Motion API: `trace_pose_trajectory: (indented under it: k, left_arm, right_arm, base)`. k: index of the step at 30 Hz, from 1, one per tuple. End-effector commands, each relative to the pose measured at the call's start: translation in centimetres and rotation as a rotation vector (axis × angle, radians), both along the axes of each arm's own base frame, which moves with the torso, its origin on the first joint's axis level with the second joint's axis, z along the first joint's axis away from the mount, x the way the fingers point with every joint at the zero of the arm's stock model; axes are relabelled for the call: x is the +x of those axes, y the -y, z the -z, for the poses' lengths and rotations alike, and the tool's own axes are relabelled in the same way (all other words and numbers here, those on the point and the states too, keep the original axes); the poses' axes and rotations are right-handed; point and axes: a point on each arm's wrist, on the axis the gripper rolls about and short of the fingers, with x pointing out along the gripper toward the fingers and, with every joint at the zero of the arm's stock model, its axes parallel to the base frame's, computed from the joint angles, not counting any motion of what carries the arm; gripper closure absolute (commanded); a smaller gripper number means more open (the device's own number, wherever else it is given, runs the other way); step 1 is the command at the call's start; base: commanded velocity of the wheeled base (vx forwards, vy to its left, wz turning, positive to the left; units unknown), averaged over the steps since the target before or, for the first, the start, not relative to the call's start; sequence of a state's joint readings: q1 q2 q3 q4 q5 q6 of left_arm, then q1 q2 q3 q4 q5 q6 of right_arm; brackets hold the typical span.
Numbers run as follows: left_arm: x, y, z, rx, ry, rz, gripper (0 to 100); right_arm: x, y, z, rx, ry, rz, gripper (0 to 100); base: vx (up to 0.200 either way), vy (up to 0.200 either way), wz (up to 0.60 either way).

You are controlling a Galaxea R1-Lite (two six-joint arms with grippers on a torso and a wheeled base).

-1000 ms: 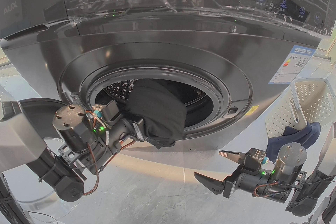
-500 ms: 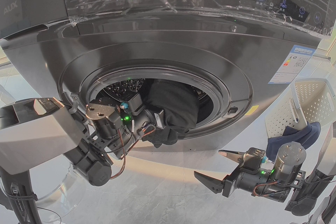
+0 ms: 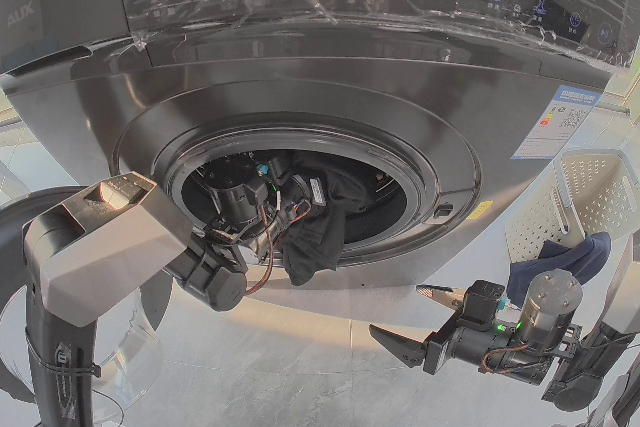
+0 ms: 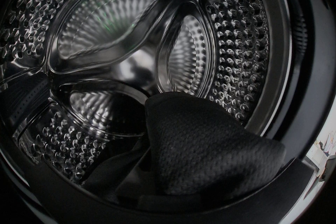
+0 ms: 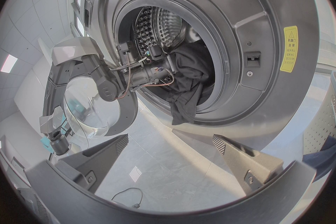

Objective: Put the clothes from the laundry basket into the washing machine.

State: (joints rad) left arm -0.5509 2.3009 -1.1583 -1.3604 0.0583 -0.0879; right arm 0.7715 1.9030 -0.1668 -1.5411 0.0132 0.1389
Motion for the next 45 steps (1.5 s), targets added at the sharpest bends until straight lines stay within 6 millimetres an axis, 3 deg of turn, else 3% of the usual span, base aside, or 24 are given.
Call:
trace_pose_trajectory:
  k: [1, 5, 10, 14, 23, 24, 29, 40, 44, 45]
  left_arm:
    - [2.2, 0.6, 0.3, -0.010, 0.012, -0.028, 100]
    - [3.9, 0.9, -0.9, -0.023, 0.032, -0.049, 100]
    - [4.7, 1.0, -1.6, -0.037, 0.049, -0.061, 100]
    - [5.6, 1.1, -3.7, -0.068, 0.081, -0.096, 100]
    - [6.2, 1.3, -3.7, -0.080, 0.080, -0.121, 100]
    - [6.3, 1.3, -3.6, -0.079, 0.075, -0.121, 0]
    - [6.1, 1.2, -2.3, -0.061, 0.023, -0.122, 0]
    - [3.4, 0.7, 3.7, 0.138, -0.272, -0.048, 0]
    - [3.6, 0.8, 4.2, 0.168, -0.317, -0.039, 0]
    - [4.0, 1.0, 4.0, 0.162, -0.311, -0.039, 100]
  right_arm:
    - [0.0, -0.1, 0.1, -0.002, -0.001, -0.004, 0]
    - [0.1, 0.0, 0.1, -0.004, -0.003, 0.002, 0]
    - [0.1, -0.2, 0.4, -0.009, -0.008, -0.004, 0]
    - [0.2, -0.2, 0.3, -0.006, -0.005, 0.001, 0]
    - [0.1, -0.3, 0.2, -0.004, -0.003, -0.004, 0]
    - [0.2, -0.2, 0.2, -0.004, -0.003, -0.002, 0]
    - [0.1, -0.3, 0.3, -0.005, -0.004, -0.007, 0]
    - [0.2, -0.5, 0.2, 0.002, 0.001, -0.010, 0]
    - [0.4, -0.5, 0.1, 0.005, 0.004, -0.007, 0]
    - [0.3, -0.6, 0.1, 0.005, 0.004, -0.008, 0]
  base:
    - [0.000, 0.000, 0.00]
    - [0.000, 0.000, 0.00]
    - [0.000, 0.000, 0.00]
    - [0.000, 0.000, 0.00]
    - [0.000, 0.000, 0.00]
    - [0.000, 0.000, 0.00]
    - [0.000, 0.000, 0.00]
    - [0.000, 0.000, 0.00]
    - [0.000, 0.000, 0.00]
    - [0.000, 0.000, 0.00]
